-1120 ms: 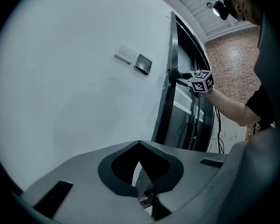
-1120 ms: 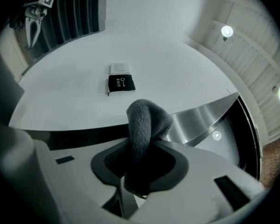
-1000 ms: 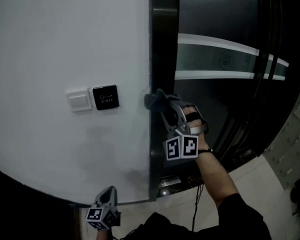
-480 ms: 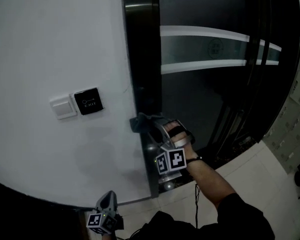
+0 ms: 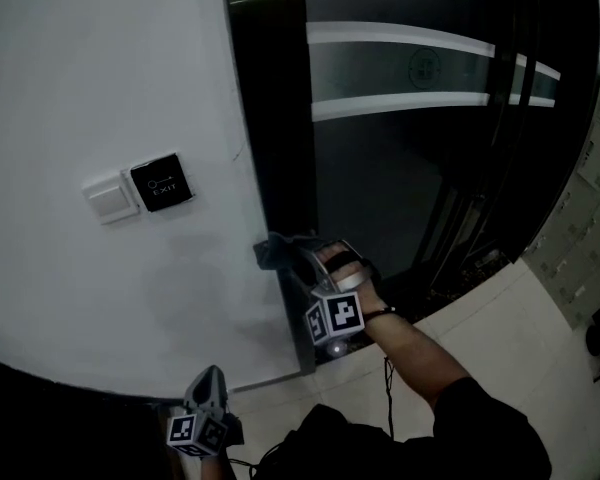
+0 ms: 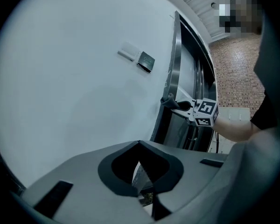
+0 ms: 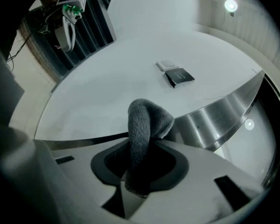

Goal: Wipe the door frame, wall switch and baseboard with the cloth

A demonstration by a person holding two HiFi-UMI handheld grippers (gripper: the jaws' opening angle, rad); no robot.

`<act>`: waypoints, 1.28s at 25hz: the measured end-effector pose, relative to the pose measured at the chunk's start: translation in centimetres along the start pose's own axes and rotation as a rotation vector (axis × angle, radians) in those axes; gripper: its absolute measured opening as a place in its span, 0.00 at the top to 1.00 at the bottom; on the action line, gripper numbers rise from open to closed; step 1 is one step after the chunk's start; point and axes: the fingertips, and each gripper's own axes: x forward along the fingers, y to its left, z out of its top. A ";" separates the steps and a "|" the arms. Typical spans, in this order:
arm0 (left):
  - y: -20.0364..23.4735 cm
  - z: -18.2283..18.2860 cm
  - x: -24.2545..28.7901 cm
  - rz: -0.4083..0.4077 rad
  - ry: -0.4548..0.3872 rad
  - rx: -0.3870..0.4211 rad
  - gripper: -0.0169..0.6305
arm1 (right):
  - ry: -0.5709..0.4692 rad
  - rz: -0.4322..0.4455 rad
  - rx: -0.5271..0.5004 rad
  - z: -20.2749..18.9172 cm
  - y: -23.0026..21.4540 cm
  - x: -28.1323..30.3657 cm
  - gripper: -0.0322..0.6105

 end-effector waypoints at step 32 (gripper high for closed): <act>-0.2 -2.8 0.2 -0.012 0.075 -0.018 0.98 | 0.084 0.443 0.074 -4.5 19.2 0.8 0.80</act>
